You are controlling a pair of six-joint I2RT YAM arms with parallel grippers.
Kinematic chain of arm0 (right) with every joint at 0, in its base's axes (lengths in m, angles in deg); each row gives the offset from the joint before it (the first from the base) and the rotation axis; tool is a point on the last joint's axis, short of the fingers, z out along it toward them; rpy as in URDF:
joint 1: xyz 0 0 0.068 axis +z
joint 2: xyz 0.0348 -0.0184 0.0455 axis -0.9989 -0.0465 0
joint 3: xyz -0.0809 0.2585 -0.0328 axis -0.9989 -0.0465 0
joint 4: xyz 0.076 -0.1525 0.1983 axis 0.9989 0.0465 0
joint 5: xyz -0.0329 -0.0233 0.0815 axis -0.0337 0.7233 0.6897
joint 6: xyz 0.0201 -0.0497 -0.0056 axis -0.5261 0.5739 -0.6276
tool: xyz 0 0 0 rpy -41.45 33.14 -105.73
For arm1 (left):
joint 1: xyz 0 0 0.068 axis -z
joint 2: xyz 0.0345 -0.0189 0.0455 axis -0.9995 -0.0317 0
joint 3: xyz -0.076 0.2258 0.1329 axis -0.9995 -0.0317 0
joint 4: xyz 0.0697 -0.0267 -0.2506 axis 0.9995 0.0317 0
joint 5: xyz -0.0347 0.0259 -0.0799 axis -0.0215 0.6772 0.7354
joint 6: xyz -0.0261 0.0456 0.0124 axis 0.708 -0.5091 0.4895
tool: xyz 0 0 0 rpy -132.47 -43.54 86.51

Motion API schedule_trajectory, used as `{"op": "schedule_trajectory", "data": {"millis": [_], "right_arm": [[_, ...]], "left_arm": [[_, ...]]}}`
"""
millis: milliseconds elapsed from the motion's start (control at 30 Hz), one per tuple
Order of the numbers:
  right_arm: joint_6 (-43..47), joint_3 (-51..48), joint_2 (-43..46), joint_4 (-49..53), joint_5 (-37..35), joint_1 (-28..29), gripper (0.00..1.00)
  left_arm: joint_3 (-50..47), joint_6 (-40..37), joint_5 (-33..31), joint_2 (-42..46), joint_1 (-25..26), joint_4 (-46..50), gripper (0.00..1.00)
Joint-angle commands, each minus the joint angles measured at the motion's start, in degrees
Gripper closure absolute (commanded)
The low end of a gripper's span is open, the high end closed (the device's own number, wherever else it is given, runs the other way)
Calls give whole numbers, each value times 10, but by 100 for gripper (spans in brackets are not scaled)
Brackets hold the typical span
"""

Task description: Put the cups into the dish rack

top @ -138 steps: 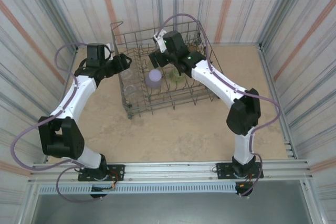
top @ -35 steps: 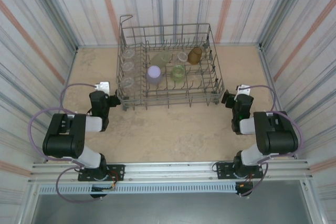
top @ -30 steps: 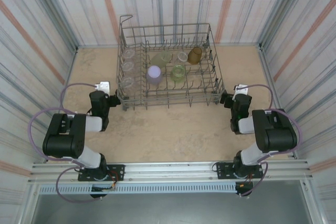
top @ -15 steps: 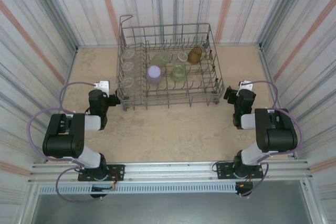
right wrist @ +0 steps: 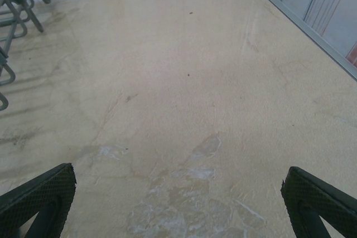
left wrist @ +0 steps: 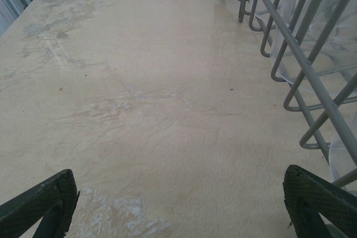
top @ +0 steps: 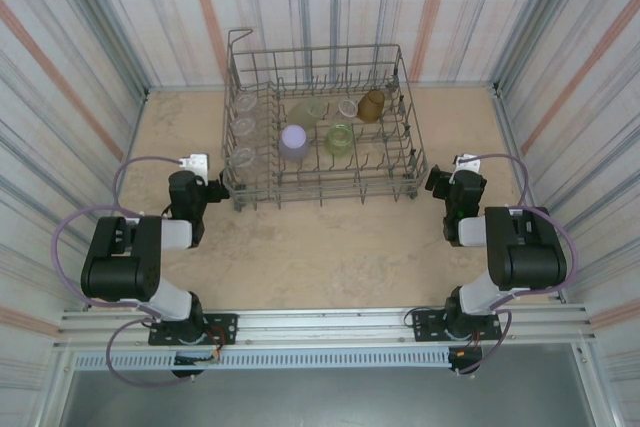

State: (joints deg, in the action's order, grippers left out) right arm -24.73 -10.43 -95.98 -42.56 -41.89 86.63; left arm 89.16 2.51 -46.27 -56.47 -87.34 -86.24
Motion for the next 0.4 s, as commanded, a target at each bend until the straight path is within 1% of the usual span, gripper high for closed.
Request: {"op": "schedule_trajectory", "data": {"millis": [0,367], "right_arm": [[-2,8,4,5,2,3,1],[2,9,3,6,4,5,1]], "left_arm": [[10,-3,20,3,2,5,1],[10,-3,19,3,2,5,1]]}}
